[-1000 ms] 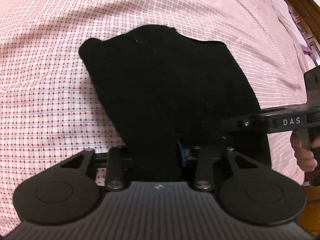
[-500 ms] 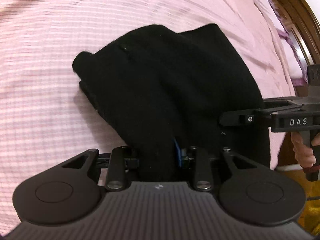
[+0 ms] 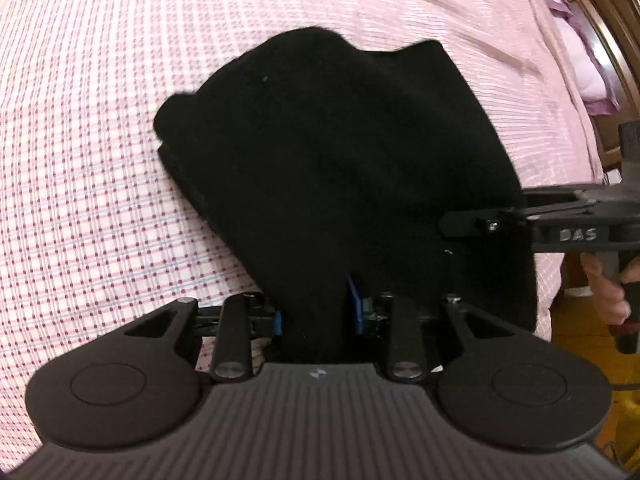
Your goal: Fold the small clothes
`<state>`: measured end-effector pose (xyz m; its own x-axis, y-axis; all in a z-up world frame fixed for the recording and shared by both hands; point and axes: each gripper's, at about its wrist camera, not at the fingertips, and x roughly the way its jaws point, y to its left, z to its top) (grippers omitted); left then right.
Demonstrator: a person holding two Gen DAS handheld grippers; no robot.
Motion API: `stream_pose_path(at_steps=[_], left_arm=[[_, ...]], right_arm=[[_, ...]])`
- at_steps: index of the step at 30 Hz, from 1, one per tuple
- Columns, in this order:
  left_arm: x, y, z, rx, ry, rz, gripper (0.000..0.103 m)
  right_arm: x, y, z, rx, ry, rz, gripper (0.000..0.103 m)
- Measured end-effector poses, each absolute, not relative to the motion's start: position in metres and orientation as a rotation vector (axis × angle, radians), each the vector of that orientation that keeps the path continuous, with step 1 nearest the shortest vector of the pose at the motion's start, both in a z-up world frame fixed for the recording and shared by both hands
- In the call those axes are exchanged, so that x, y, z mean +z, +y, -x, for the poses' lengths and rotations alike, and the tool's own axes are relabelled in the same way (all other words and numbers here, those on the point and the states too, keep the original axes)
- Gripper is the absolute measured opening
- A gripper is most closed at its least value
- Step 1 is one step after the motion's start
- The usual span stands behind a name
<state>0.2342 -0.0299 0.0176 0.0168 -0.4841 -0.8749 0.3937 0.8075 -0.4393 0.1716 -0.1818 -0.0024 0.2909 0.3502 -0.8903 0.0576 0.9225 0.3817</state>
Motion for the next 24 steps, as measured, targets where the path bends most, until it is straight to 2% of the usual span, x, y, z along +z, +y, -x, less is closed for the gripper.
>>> stream_pose_path(at_steps=[5, 12, 15, 19, 21, 24], left_arm=[[0.023, -0.011, -0.228, -0.646, 1.395, 0.115, 0.036], [0.065, 0.006, -0.189, -0.576, 1.303, 0.082, 0.036], [0.081, 0.015, -0.174, -0.538, 1.272, 0.081, 0.044], [0.095, 0.023, -0.151, -0.472, 1.21, 0.028, 0.062], [0.085, 0.018, -0.143, -0.44, 1.189, 0.006, 0.069], [0.092, 0.016, -0.121, -0.405, 1.144, -0.033, 0.079]], right_arm=[[-0.016, -0.176, -0.175, 0.196, 1.274, -0.376, 0.043], [0.011, -0.187, -0.14, 0.167, 1.222, -0.315, 0.049], [0.026, -0.188, -0.123, 0.157, 1.194, -0.299, 0.049], [0.043, -0.19, -0.111, 0.18, 1.152, -0.288, 0.049], [0.052, -0.186, -0.098, 0.192, 1.133, -0.284, 0.06], [0.062, -0.178, -0.084, 0.204, 1.106, -0.257, 0.064]])
